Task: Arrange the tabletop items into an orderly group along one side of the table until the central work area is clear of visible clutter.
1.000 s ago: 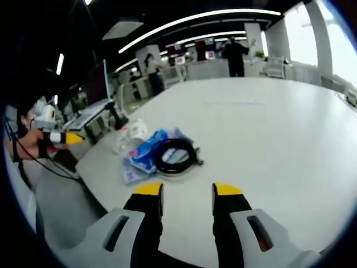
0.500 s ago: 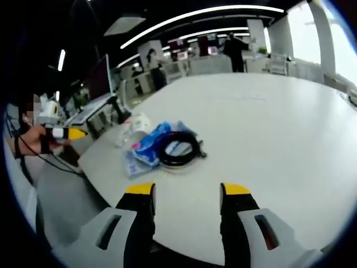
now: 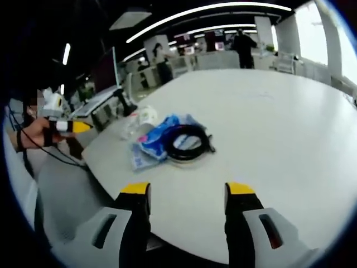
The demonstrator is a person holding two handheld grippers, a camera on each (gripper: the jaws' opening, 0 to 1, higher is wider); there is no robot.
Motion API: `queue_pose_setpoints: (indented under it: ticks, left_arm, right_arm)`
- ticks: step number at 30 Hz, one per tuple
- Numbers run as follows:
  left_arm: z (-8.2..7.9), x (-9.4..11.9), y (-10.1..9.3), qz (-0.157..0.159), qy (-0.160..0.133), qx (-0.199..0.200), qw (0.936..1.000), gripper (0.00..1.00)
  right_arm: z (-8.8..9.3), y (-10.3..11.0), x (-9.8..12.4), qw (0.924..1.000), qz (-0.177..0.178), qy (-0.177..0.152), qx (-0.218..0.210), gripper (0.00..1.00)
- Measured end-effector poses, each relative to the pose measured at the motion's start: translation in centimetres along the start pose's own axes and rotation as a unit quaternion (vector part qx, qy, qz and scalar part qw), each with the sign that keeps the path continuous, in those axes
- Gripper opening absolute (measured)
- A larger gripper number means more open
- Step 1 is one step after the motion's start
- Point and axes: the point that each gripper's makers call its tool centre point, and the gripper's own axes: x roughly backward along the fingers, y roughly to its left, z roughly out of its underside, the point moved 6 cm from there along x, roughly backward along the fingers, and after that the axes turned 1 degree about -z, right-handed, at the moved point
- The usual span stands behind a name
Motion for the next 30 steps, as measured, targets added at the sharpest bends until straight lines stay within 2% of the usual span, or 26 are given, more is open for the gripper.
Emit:
queue_pose_setpoints:
  ticks: [3, 8, 19, 30]
  left_arm:
    - [0.2, -0.1, 0.3, 0.000, 0.003, -0.001, 1.0000, 0.46]
    - [0.2, -0.3, 0.6, 0.002, 0.007, -0.004, 1.0000, 0.46]
    - [0.4, -0.4, 1.2, 0.000, 0.011, -0.002, 0.9999, 0.46]
    - [0.4, -1.0, 1.9, -0.001, 0.009, 0.005, 0.9999, 0.45]
  right_arm:
    - [0.5, 0.5, -0.3, 0.9994, -0.007, 0.025, 0.024, 0.57]
    - [0.8, 1.1, -0.9, 0.9973, -0.015, 0.048, 0.053, 0.59]
    - [0.6, 1.6, -1.7, 0.9943, -0.024, 0.064, 0.082, 0.59]
    - [0.3, 1.7, -2.0, 0.9930, -0.028, 0.071, 0.091, 0.59]
